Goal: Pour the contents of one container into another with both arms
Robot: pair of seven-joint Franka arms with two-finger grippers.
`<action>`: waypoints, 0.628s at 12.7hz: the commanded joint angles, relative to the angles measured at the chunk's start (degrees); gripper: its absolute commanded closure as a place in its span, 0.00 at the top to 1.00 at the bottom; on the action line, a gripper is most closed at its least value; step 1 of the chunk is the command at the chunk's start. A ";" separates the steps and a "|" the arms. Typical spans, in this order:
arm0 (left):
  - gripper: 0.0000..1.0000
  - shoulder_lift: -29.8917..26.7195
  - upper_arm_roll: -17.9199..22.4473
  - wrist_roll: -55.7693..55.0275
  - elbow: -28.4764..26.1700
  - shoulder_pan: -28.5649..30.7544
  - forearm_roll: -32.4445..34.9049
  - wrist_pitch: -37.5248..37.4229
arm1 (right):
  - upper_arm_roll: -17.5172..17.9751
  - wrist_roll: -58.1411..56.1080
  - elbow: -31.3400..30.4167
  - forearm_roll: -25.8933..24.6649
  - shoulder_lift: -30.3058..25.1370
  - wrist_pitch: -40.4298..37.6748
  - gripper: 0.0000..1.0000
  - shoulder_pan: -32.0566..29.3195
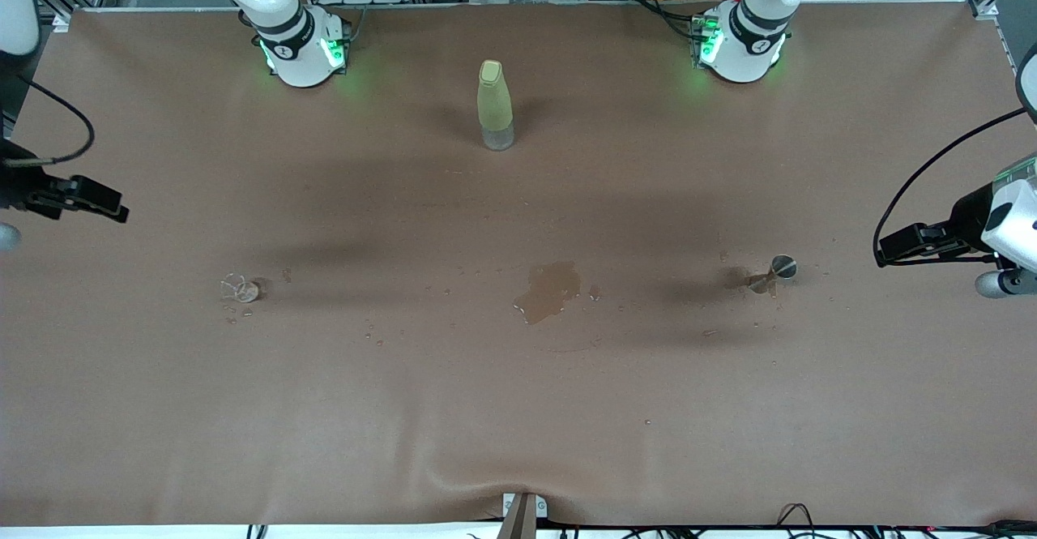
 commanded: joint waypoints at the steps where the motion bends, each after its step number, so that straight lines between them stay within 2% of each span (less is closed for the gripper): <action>1: 1.00 -0.83 0.20 1.23 -0.14 0.00 -0.38 -0.61 | -0.37 -12.62 -2.27 3.28 1.07 2.63 1.00 -0.33; 5: 1.00 -0.83 0.28 1.15 0.03 0.09 -0.55 -0.52 | -0.37 -23.36 -2.27 7.59 4.68 3.51 1.00 -3.14; 8: 1.00 -0.65 0.28 2.28 0.21 0.27 -0.90 -0.52 | -0.37 -39.15 -2.01 15.30 8.45 7.55 1.00 -6.56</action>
